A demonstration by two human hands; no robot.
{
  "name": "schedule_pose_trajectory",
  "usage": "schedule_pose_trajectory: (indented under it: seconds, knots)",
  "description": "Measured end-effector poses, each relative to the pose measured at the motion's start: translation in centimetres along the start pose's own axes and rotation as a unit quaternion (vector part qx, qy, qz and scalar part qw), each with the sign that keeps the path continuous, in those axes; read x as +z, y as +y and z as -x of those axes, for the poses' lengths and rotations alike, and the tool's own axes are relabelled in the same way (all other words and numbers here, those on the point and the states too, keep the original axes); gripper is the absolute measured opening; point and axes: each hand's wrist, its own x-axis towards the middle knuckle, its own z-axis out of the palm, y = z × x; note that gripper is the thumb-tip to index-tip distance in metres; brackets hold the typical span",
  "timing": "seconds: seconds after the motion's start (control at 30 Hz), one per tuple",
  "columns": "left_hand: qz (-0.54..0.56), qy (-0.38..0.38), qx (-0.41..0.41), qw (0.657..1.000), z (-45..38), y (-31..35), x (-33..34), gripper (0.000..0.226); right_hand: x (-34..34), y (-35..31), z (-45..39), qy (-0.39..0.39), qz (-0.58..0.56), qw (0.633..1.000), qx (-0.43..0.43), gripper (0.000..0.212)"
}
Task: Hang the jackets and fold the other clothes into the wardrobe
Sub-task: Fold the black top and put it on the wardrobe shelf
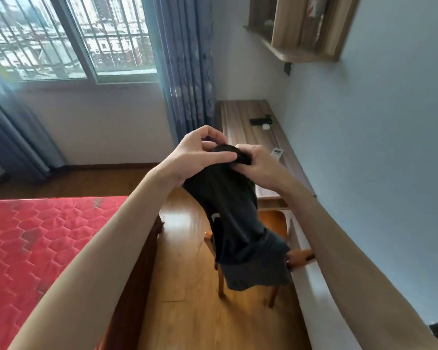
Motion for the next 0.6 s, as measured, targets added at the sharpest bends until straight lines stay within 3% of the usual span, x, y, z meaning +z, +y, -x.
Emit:
schedule_pose_trajectory:
  seconds: [0.1,0.17,0.33,0.43,0.6]
  knots:
    - [-0.132,0.0,0.008,0.991,0.1,-0.5,-3.5,0.04,-1.1,-1.7,-2.6,0.036,0.04,0.998,-0.023,0.009]
    - [-0.218,0.064,0.021,0.974,0.1,-1.2,-5.3,0.011,-1.1,-3.0,-4.2,0.048,0.052,0.997,-0.03,0.013]
    - [-0.095,0.165,0.044,0.981,0.8,-0.5,-9.4,0.015,0.1,-6.5,-8.7,0.035,0.032,0.997,-0.058,0.02]
    - [-0.09,0.202,0.091,0.971,1.1,1.3,-12.5,0.016,1.9,-10.4,-11.9,-0.015,0.013,0.996,-0.084,0.026]
    - [-0.099,0.242,0.13,0.956,2.9,1.7,-18.8,0.015,6.9,-17.8,-17.5,-0.119,0.123,0.979,-0.112,0.034]
